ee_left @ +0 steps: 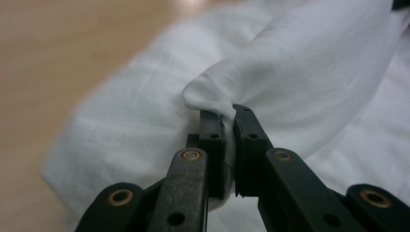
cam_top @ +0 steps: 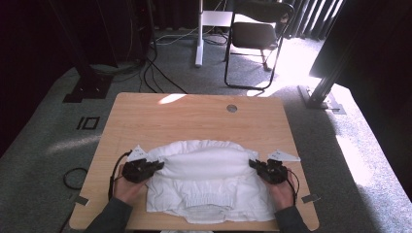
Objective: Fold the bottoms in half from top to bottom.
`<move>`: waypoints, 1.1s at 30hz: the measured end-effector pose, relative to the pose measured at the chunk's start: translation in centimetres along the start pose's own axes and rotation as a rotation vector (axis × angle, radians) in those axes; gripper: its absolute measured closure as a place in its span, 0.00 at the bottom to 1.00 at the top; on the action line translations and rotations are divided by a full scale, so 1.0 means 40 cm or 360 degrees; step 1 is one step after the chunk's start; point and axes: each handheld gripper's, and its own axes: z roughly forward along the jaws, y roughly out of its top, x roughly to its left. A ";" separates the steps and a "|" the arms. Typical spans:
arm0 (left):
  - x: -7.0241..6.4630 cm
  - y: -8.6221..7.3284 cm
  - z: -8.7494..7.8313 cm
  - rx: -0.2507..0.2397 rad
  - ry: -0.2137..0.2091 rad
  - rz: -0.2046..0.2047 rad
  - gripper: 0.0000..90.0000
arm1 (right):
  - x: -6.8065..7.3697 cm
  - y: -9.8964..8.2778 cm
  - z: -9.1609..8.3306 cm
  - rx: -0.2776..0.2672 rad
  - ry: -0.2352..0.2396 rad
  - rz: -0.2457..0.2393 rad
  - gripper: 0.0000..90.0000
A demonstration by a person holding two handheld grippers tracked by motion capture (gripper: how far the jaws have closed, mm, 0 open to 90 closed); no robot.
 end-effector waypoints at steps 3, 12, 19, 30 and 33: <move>-0.012 -0.027 0.037 0.0113 0.0026 0.0029 0.95 | 0.013 -0.034 0.018 0.0098 -0.0014 -0.0044 0.93; 0.041 -0.013 0.099 0.0104 0.0063 -0.0044 0.95 | 0.022 -0.017 0.100 0.0217 -0.0106 -0.0119 0.93; 0.108 0.035 0.136 0.0106 0.0166 -0.0078 0.95 | 0.004 0.041 0.178 0.0221 -0.0156 -0.0118 0.93; 0.216 0.149 0.225 0.0133 0.0372 -0.0256 0.95 | -0.021 0.137 0.317 0.0214 -0.0343 -0.0077 0.93; 0.229 0.163 0.217 0.0102 0.0361 -0.0268 0.96 | -0.025 0.157 0.328 0.0242 -0.0356 -0.0082 0.93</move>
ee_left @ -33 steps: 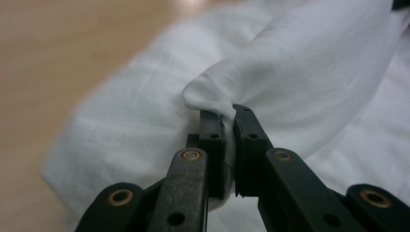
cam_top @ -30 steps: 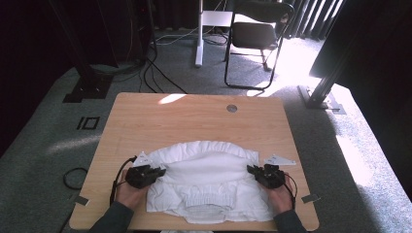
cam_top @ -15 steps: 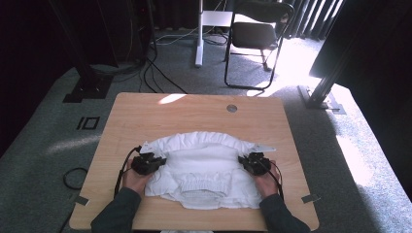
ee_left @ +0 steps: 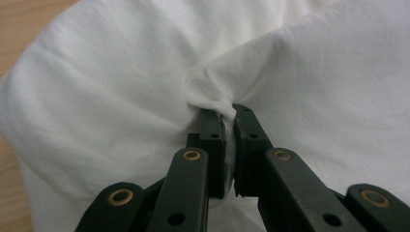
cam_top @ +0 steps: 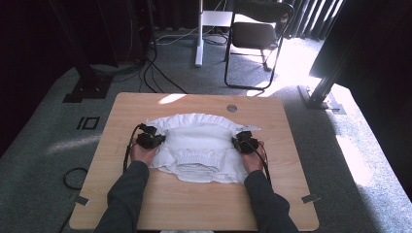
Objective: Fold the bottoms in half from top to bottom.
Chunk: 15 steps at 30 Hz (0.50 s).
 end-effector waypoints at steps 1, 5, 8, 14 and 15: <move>0.004 0.005 -0.011 -0.0029 -0.0010 -0.0009 0.96 | -0.005 0.007 -0.005 -0.0006 0.0003 0.0006 0.93; 0.015 0.028 -0.068 -0.0147 -0.0104 -0.0101 0.96 | -0.029 0.030 -0.056 -0.0147 0.0016 0.0077 0.93; 0.004 0.073 -0.134 -0.0296 -0.0127 -0.0041 0.96 | -0.045 0.065 -0.119 -0.0302 0.0003 0.0080 0.93; 0.006 0.128 -0.205 -0.0444 -0.0158 -0.0026 0.97 | -0.056 0.120 -0.188 -0.0429 -0.0052 0.0021 0.94; 0.009 0.132 -0.210 -0.0448 -0.0172 -0.0036 0.97 | -0.061 0.122 -0.190 -0.0426 -0.0045 0.0017 0.94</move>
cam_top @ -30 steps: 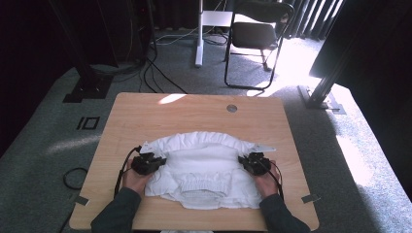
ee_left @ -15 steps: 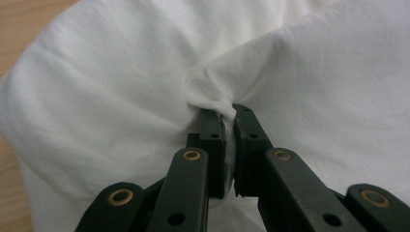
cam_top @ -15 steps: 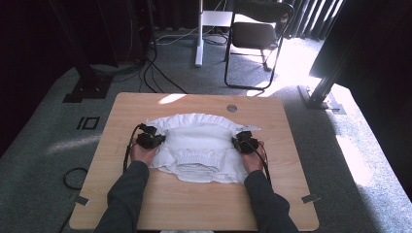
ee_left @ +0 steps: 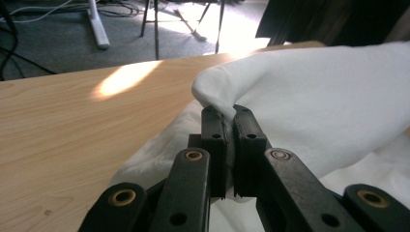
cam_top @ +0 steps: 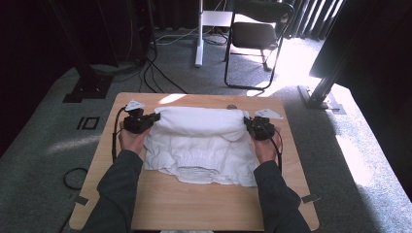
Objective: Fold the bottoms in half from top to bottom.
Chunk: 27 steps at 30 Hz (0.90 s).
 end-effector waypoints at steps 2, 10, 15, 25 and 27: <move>-0.001 0.005 -0.005 -0.0016 -0.0009 -0.0002 0.97 | -0.004 0.002 -0.001 0.0007 0.0018 0.0004 0.94; -0.028 0.053 -0.075 -0.0207 -0.0106 0.0006 0.97 | -0.016 0.058 -0.069 -0.0215 0.0022 0.0062 0.94; -0.038 0.006 -0.115 -0.0207 -0.0138 0.0027 0.96 | 0.003 0.032 -0.120 -0.0236 0.0089 0.0001 0.94; -0.060 -0.209 -0.144 -0.0027 -0.0212 -0.0039 0.95 | 0.051 -0.152 -0.181 -0.0137 0.0198 -0.0025 0.93; -0.065 -0.248 -0.144 0.0036 -0.0228 -0.0051 0.94 | 0.063 -0.209 -0.184 -0.0081 0.0204 -0.0009 0.93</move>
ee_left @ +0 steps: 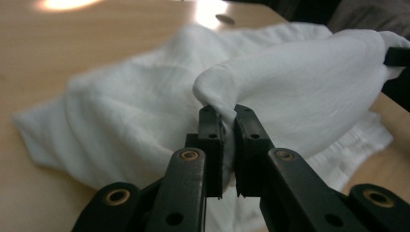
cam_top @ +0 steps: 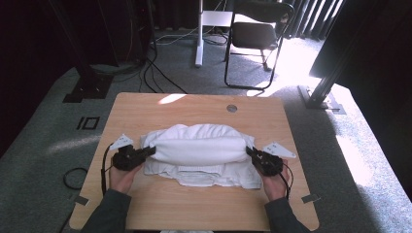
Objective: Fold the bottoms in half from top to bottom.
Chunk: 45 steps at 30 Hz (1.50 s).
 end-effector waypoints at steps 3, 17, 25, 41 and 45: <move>-0.003 -0.039 0.003 0.0106 -0.0070 -0.0047 0.80 | 0.012 -0.041 -0.003 0.0077 -0.0028 -0.0035 0.90; -0.065 0.195 0.029 -0.0085 -0.0008 0.0079 0.62 | 0.060 0.156 0.016 -0.0044 -0.0092 -0.0085 0.52; -0.092 0.223 0.182 0.0066 0.0026 0.0062 0.63 | 0.110 0.219 0.188 0.0098 -0.0053 -0.0030 0.55; -0.089 0.004 0.202 0.0161 0.0043 0.0029 0.63 | 0.099 0.010 0.197 0.0269 -0.0043 0.0091 0.56; -0.090 -0.053 0.194 0.0133 0.0067 0.0065 0.62 | 0.092 -0.036 0.178 0.0269 -0.0036 0.0116 0.56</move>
